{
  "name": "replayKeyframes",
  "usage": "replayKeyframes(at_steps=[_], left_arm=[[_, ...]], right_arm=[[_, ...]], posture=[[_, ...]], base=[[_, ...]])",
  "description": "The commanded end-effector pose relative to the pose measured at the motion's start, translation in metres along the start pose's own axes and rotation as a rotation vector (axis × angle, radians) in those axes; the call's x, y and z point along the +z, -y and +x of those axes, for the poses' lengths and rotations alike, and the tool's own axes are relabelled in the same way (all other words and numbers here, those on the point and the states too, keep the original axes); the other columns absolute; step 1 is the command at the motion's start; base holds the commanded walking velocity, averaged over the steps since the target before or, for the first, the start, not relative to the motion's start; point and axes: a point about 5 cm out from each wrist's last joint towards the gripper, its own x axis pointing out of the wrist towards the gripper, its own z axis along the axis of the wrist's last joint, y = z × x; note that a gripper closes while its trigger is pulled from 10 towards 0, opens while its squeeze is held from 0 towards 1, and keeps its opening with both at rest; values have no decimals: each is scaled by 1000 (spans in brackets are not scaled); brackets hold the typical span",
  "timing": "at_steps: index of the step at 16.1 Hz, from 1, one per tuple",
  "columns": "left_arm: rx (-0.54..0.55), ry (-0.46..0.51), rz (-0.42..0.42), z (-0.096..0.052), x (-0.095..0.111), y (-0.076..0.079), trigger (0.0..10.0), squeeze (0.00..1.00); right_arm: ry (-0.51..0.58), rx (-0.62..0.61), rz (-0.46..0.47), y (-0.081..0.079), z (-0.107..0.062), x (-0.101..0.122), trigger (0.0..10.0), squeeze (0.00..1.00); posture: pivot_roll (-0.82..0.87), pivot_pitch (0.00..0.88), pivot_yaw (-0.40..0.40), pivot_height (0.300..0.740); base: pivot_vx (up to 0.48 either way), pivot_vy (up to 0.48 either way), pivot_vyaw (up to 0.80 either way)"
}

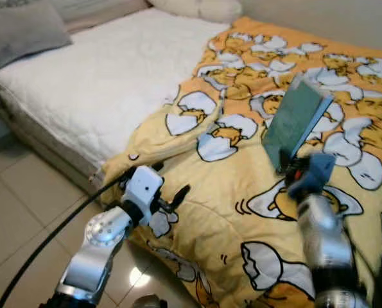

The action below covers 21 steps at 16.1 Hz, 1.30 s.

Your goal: Clean up the room

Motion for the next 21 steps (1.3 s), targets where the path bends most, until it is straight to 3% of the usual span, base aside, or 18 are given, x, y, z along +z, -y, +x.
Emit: replayKeyframes(at_steps=[1,2,4,6,8,10,12,13,16,21], left_arm=[[-1,-12,-16,-1,-4,0,10000,424],[-6,-19,-30,-1,-7,0,10000,424],[54,-53,-66,-7,-16,-3,10000,416],[111,-49,-70,-11,-17,-10,10000,416],[162,-49,-85,-11,-19,-18,10000,408],[199,-54,-130,-5,-20,-25,10000,392],[301,-65,-117,-11,-18,-37,10000,369],[312,-52,-106,-14,-15,-39,10000,259],[357,-64,-65,-16,-14,-52,10000,251],[390,-63,-62,-8,-9,-55,10000,263]], right_arm=[[21,-6,-77,-6,-1,10,10000,0],[-16,-39,-104,-6,-6,4,10000,0],[-110,-162,-44,-6,-27,-13,10000,0],[-128,-133,-39,-17,-29,-12,10000,0],[-107,-112,-46,-26,-24,-2,10000,0],[-94,-125,-36,-26,-17,1,10000,0],[-105,-187,-14,-24,-13,2,10000,0],[-127,-158,6,-29,-11,0,10000,0],[-195,-49,34,-47,-10,-9,10000,0],[-197,-78,20,-39,-3,-4,10000,0]], posture=[[19,0,41,740],[15,0,43,740],[19,0,40,740],[12,0,38,740],[3,0,50,740],[24,0,47,740],[57,0,30,740],[80,0,22,740],[97,0,33,740],[85,0,29,740]], base=[[0,0,0],[0,0,0],[0,0,-800],[0,0,-800],[0,0,-800],[0,0,-800],[0,0,-800],[0,0,-800],[0,0,-800],[0,270,0]])
